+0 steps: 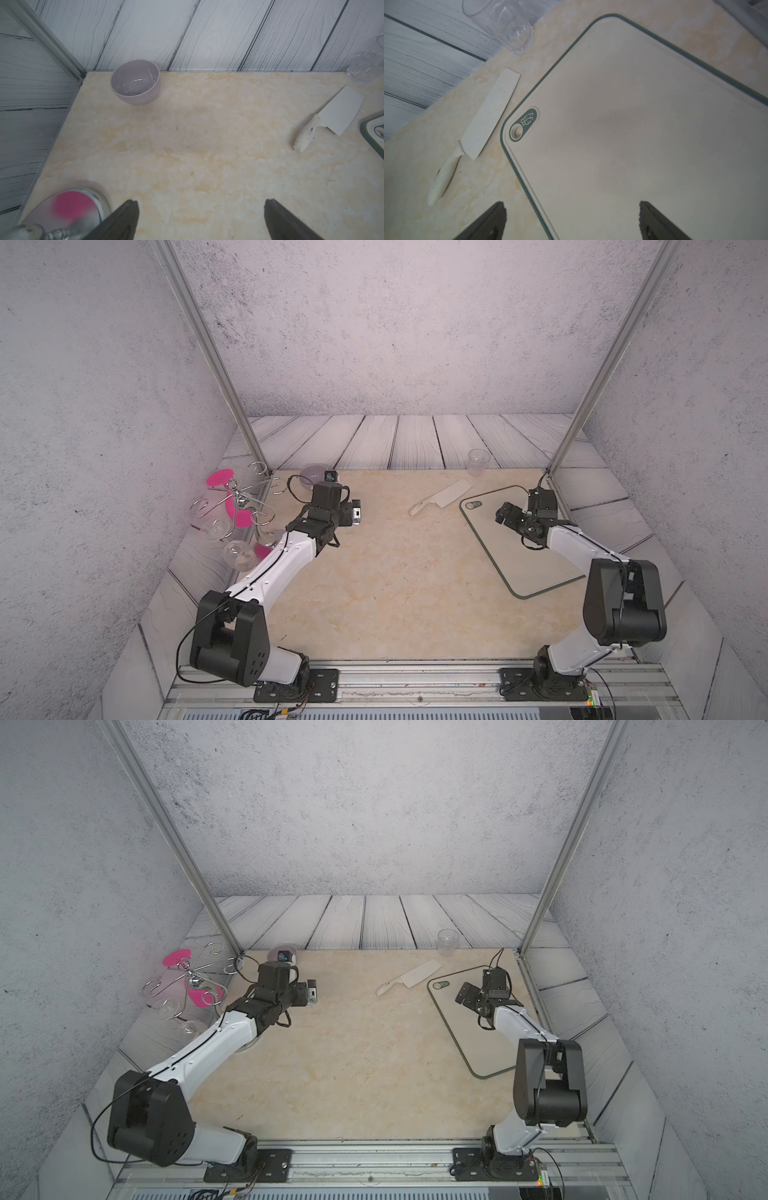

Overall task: Align the knife with the edge of the cutting board
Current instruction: Adjust the work surface at the center of the board.

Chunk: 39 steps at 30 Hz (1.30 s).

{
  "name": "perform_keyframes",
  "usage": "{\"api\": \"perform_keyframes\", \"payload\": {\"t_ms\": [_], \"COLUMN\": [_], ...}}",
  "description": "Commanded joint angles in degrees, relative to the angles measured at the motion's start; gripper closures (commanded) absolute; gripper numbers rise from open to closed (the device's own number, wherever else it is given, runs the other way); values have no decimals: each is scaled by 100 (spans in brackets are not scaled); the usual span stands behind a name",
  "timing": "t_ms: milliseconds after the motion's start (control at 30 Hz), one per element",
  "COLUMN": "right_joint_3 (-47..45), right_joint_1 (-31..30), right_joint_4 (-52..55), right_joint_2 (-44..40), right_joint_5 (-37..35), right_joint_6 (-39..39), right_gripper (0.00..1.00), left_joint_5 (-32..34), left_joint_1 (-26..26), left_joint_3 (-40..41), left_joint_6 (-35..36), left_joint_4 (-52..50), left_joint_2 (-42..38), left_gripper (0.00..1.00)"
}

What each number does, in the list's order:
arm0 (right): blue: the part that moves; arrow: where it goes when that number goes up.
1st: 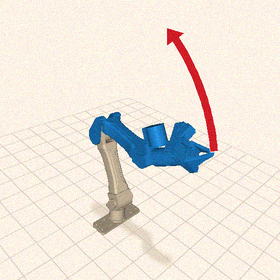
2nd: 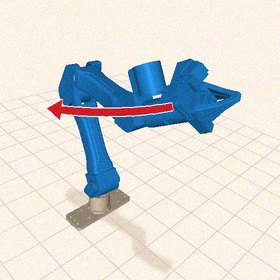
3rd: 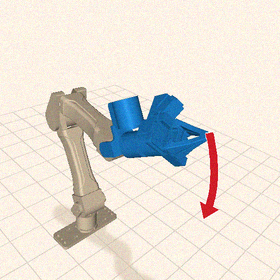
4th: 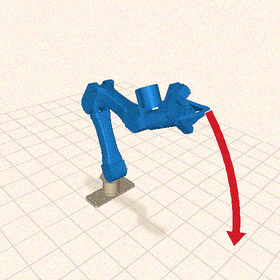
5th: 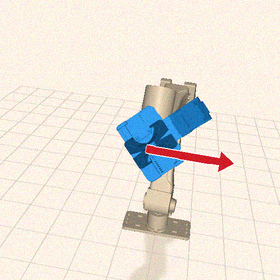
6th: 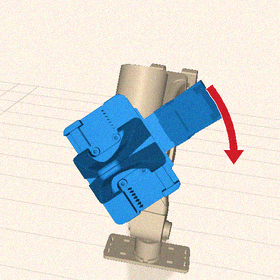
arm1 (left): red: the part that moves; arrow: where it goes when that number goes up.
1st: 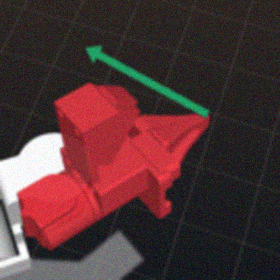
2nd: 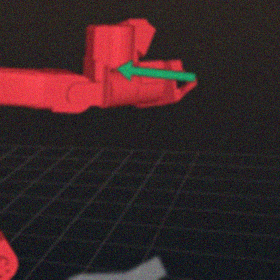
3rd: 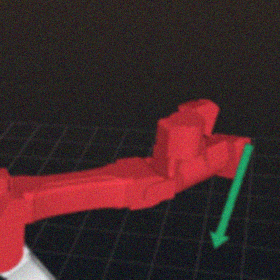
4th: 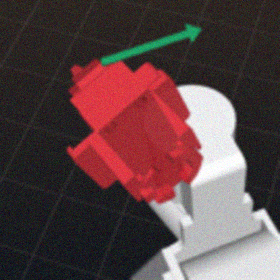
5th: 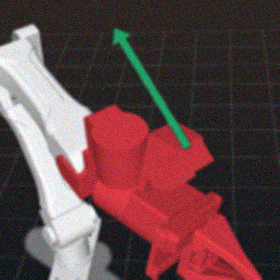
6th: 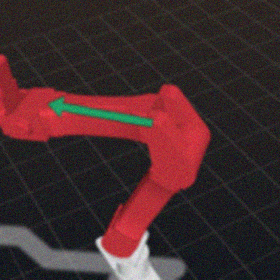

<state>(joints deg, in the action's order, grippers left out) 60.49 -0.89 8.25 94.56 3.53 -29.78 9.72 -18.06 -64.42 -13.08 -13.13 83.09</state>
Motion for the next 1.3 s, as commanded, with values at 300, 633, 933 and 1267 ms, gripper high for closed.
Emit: {"api": "perform_keyframes", "payload": {"t_ms": [300, 633, 933, 1267], "right_joint_3": [2633, 4721, 5599, 5644], "right_joint_1": [-818, -976, -1147, -1351], "right_joint_4": [1258, 2259, 2792, 3052], "right_joint_2": [1965, 3547, 4291, 4485], "right_joint_5": [-10, 335, 547, 766], "right_joint_6": [159, 112, 184, 230], "right_gripper": [1, 1, 1, 1], "left_joint_5": [112, 46, 66, 39], "left_joint_1": [-4, -51, -128, -175], "left_joint_3": [-816, -748, -756, -636], "left_joint_6": [-330, -318, -406, -553], "left_joint_4": [-303, -501, -695, -876], "left_joint_2": [304, 147, 146, -19], "left_gripper": [0, 0, 0, 0]}}
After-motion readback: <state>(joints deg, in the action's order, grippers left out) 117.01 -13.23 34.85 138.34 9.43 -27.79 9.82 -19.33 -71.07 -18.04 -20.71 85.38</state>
